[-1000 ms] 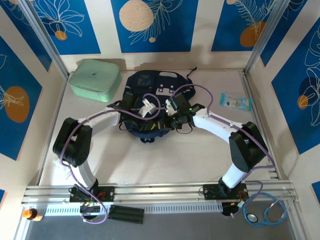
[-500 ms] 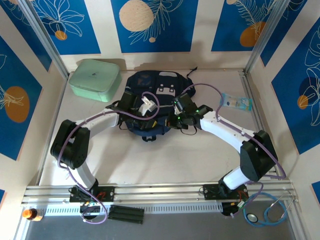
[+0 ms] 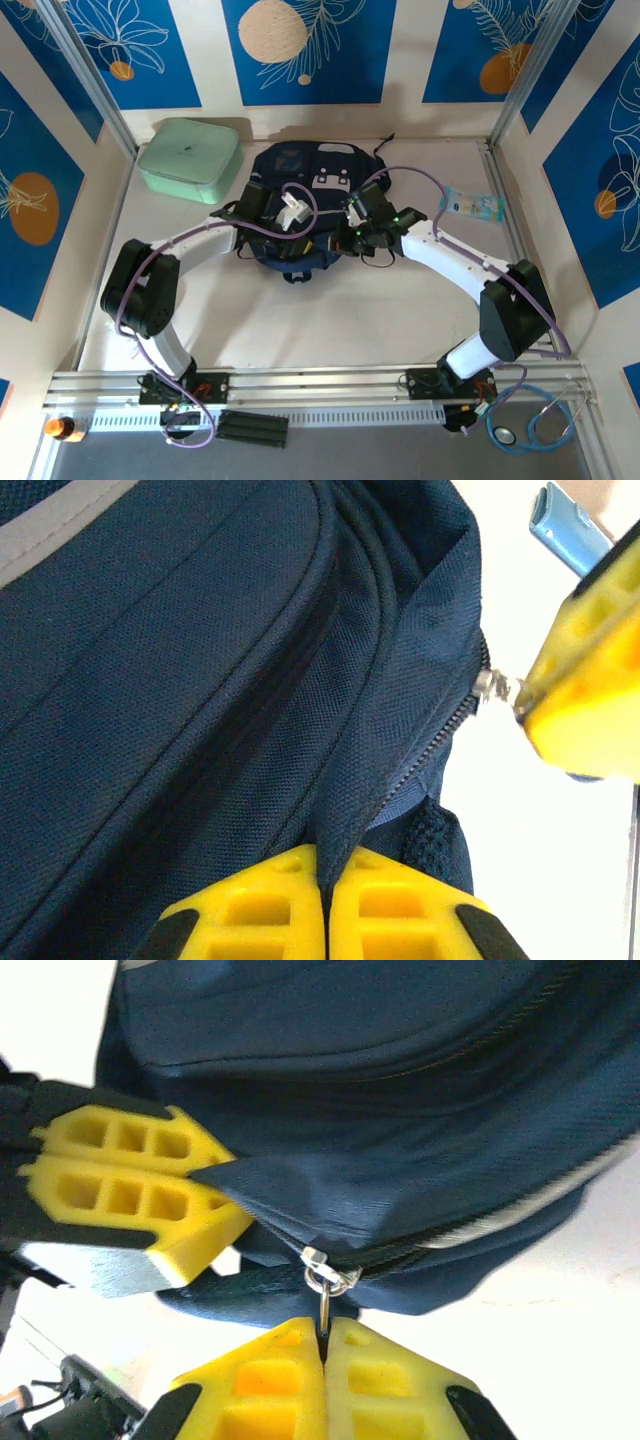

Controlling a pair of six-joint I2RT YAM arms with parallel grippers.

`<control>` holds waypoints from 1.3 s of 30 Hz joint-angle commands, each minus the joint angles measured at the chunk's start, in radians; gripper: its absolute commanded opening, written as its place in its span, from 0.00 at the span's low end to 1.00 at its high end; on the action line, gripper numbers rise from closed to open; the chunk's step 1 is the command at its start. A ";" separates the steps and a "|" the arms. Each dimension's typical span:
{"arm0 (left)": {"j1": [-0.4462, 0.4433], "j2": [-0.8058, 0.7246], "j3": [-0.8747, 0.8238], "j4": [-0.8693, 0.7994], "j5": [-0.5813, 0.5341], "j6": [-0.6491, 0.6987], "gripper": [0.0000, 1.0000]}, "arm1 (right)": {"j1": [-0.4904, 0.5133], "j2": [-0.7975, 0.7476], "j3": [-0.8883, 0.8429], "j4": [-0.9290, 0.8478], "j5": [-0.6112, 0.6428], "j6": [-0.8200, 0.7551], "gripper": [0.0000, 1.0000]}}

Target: Pack the student bag

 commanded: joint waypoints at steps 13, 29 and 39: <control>0.025 -0.053 -0.026 0.086 0.002 -0.006 0.00 | -0.271 -0.142 -0.225 0.099 -0.125 0.179 0.49; 0.023 -0.044 -0.009 0.008 0.120 0.037 0.04 | -0.293 0.167 -0.100 0.385 -0.315 0.259 0.52; 0.022 -0.026 -0.009 0.018 0.143 0.034 0.13 | -0.254 0.336 -0.001 0.355 -0.290 0.318 0.57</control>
